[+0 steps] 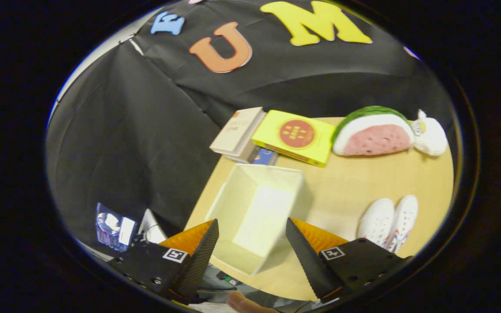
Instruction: Open the storage box then place both shoes into the box .Put the left shoe in first, then the right shoe, with the right side of both shoes facing outward in a uniform manner.
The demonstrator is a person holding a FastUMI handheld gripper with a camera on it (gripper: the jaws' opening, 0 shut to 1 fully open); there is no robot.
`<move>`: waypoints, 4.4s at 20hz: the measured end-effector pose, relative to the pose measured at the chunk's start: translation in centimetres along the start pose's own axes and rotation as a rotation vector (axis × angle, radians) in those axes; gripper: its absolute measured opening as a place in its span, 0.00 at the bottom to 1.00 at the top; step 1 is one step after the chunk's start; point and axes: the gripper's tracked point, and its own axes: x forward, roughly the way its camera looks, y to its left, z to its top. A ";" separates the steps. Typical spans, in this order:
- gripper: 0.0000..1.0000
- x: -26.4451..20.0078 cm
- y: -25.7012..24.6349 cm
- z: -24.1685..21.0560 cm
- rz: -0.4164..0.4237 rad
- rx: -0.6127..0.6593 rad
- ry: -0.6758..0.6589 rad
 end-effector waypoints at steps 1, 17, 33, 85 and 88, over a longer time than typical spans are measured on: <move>0.95 -0.5 -2.2 -0.6 -0.029 0.014 0.006; 0.65 4.0 -26.0 -12.2 -0.332 -0.002 0.309; 0.00 6.0 -27.8 -13.9 -0.302 0.095 0.328; 0.04 25.3 4.6 -9.9 -0.370 0.093 0.273; 0.28 23.2 5.4 -8.7 -0.352 0.022 0.250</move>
